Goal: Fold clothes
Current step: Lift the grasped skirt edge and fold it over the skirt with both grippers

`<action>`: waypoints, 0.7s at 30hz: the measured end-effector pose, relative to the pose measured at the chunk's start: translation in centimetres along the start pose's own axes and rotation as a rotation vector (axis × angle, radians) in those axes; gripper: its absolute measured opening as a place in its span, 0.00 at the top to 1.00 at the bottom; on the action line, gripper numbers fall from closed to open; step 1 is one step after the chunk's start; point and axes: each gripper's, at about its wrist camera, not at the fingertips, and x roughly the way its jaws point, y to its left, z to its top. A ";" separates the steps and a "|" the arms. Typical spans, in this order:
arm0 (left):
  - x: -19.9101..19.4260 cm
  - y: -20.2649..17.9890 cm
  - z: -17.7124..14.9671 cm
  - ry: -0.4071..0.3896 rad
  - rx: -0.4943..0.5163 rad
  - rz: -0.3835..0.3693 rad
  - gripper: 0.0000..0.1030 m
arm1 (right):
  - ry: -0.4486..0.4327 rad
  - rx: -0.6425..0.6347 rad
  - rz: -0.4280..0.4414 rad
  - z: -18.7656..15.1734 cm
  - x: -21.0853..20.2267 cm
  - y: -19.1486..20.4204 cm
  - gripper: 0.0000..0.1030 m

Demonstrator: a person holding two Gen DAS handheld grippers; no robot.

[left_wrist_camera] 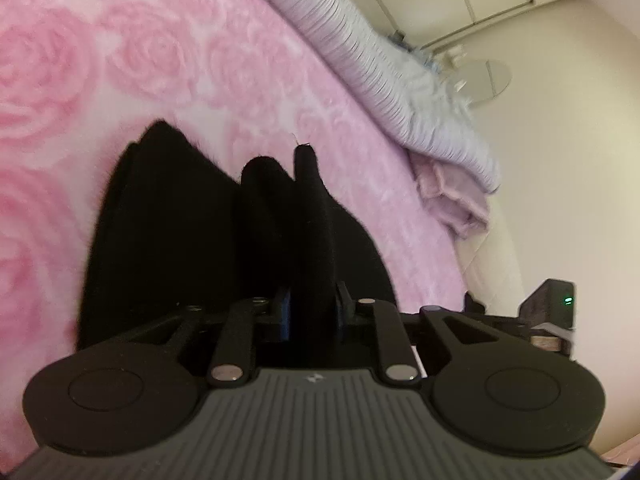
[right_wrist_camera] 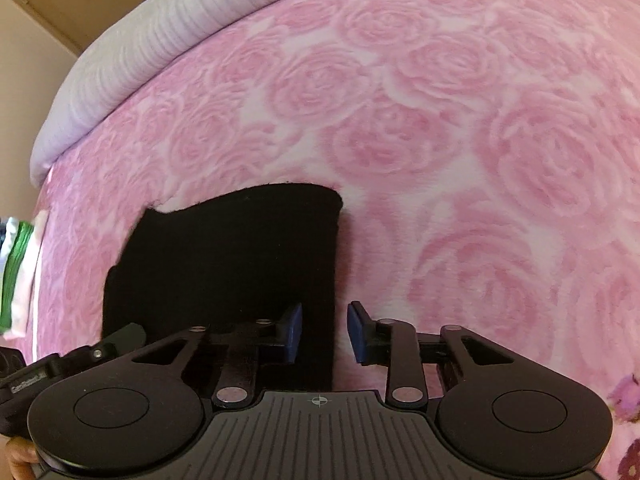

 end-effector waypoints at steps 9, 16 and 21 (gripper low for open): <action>-4.8 2.8 1.7 -0.030 -0.049 0.070 0.86 | 0.012 -0.184 0.049 -0.9 0.1 5.8 0.67; -4.3 4.5 0.8 -0.048 -0.022 0.103 0.82 | -0.017 -0.259 0.017 -2.4 1.2 7.5 0.59; -5.8 4.7 -0.2 -0.076 -0.016 0.091 0.78 | -0.073 -0.194 0.108 -3.2 0.8 4.9 0.51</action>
